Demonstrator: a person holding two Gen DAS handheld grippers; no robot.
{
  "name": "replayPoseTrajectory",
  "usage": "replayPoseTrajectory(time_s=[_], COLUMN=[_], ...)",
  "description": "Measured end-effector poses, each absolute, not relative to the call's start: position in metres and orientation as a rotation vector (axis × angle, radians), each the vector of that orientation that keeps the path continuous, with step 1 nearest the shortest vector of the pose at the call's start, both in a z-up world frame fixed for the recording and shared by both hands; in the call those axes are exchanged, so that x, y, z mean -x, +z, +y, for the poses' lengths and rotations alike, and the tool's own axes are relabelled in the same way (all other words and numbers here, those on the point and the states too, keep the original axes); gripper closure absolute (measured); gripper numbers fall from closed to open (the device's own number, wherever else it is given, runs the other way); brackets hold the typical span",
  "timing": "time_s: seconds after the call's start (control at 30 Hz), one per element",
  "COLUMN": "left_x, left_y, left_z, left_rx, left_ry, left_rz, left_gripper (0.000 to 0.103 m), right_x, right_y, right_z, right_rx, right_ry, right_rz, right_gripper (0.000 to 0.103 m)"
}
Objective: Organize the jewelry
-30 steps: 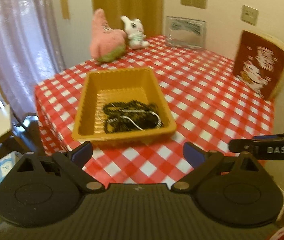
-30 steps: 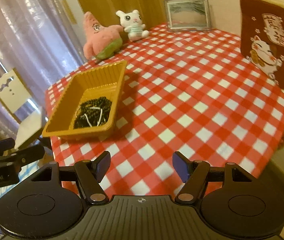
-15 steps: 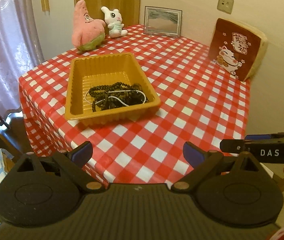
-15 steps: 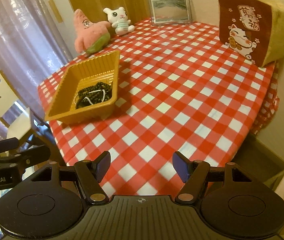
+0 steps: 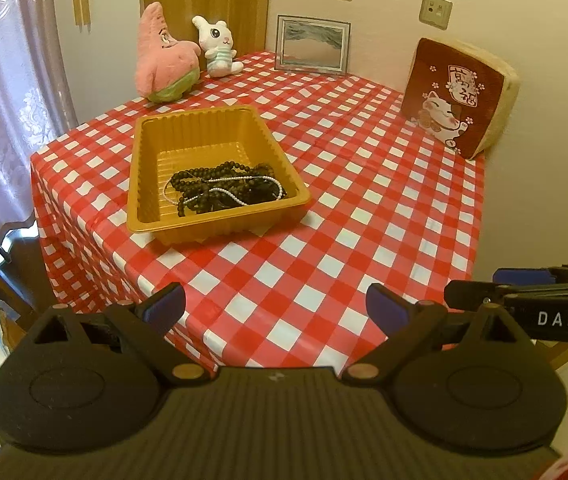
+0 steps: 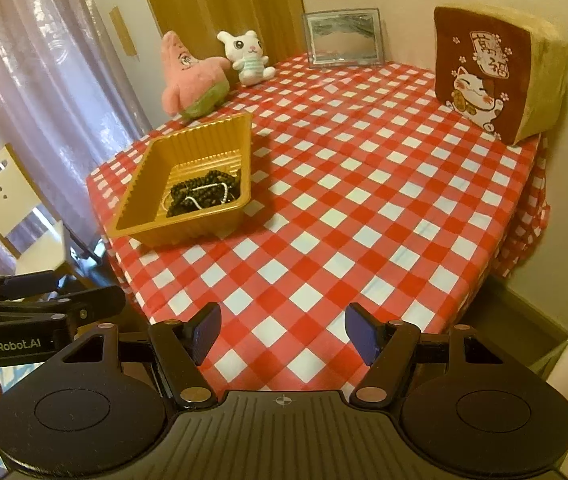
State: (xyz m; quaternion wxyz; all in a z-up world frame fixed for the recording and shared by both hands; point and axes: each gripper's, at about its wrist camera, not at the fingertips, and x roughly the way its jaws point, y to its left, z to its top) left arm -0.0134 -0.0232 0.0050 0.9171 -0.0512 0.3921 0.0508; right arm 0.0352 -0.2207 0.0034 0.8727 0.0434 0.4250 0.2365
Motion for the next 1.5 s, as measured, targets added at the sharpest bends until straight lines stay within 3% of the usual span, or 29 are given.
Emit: replayPoseTrajectory(time_s=[1.5], left_x=[0.0085], left_y=[0.007], left_z=[-0.0292], left_rx=[0.106], left_ry=[0.106], left_rz=[0.803], left_gripper=[0.007], right_x=[-0.0428], right_y=[0.0034], right_z=[-0.2207], right_rx=[-0.069], right_ry=[0.51], right_rz=[0.887], right_gripper=[0.035])
